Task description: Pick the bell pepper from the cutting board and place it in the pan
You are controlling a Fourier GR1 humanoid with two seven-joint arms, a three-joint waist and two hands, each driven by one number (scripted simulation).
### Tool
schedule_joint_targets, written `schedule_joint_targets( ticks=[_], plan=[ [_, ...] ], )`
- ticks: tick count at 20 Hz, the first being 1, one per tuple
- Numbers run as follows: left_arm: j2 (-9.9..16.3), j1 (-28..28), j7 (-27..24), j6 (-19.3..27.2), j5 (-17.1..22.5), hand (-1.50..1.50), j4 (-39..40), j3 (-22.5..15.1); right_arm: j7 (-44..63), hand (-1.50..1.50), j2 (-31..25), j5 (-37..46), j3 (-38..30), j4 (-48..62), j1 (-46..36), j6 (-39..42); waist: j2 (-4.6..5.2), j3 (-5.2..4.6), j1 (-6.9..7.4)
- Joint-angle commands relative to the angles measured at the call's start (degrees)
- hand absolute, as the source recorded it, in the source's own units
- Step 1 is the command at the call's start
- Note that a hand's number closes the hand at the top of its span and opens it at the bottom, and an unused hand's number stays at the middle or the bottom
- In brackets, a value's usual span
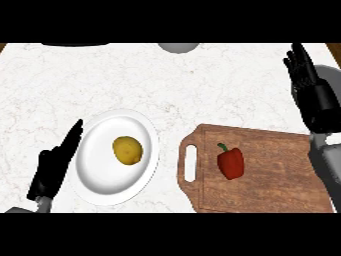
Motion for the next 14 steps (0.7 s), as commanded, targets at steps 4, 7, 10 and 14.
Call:
schedule_joint_targets(
  ticks=[4, 7, 10, 14],
  plan=[
    [-5.1, -3.5, -0.3, -4.3, 5.6, 0.0, -3.2, -0.4, 3.6, 1.5, -1.0, 12.6, 16.9, -2.4, -8.6, 7.7, -0.38, -0.34, 3.22],
    [-6.2, -3.3, 0.9, -5.2, 6.9, 0.0, -3.4, -1.5, 0.2, 1.5, -14.6, 28.8, 20.3, -4.1, -15.0, 8.0, -3.04, -2.66, 3.02],
    [-10.8, -4.4, 2.3, -5.9, 11.1, 0.0, -5.0, -1.5, -2.3, -1.5, -3.1, 35.3, 26.6, -1.4, -13.0, -0.6, -0.25, -0.04, 2.13],
    [-9.9, -1.7, 1.0, -7.7, 11.4, 0.0, -4.7, 0.1, -8.1, -1.5, -2.3, 34.7, 25.6, -8.8, -7.7, -0.7, -0.65, -0.01, 0.31]
  ],
)
